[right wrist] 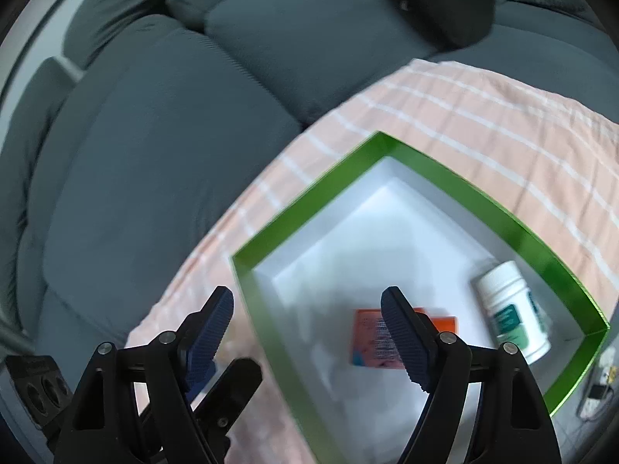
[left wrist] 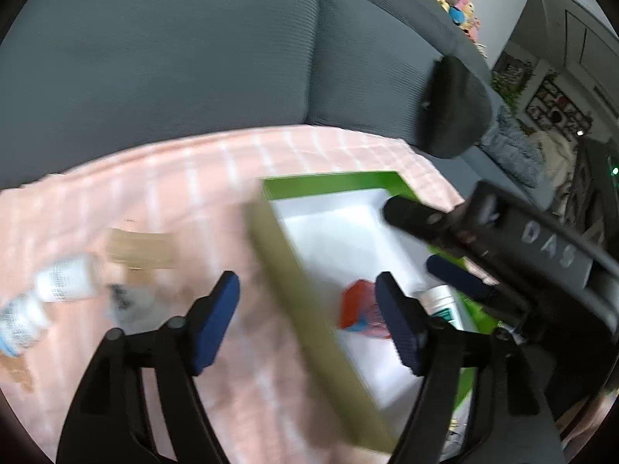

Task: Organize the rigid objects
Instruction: 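Move the right gripper to the amber claw hair clip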

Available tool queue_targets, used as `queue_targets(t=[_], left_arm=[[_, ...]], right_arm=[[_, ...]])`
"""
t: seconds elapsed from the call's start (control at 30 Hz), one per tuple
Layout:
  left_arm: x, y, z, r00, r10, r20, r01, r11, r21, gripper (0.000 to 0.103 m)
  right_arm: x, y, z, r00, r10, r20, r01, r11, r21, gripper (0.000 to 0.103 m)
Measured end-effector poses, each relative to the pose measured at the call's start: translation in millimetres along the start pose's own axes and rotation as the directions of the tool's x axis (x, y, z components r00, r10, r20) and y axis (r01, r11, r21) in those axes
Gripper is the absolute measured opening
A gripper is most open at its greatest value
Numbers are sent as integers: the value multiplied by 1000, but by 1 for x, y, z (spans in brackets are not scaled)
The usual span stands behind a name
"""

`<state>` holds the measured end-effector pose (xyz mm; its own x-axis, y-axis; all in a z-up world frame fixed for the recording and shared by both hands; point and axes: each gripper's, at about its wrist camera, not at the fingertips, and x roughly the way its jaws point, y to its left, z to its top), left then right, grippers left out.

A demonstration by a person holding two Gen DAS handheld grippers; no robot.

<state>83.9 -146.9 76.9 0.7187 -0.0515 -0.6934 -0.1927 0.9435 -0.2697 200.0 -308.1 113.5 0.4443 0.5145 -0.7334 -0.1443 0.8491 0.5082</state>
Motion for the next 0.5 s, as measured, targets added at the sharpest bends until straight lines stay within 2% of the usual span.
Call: queue_targets(t=[0.13,0.2,0.33,0.5], left_arm=[[-24,28,-4,991,124,42,-123,992,-15,73],[-35,40,-5,985,163,55,-162,986,-29,74],[-65,73,-13,962,261,83,-254,963,-85,75],[-96,110,-22,939,334,88,-317,934,-162,76]], right_arm=[[-6,18,-6,997,76,10,-75,996,-45,82],[-7,29,-10,995,101,7,-100,992,-75,89],[-10,53,-22,995,100,12,-97,982,-164,91],[-5,87,-40,988,147,-34,-151,953,-263,95]])
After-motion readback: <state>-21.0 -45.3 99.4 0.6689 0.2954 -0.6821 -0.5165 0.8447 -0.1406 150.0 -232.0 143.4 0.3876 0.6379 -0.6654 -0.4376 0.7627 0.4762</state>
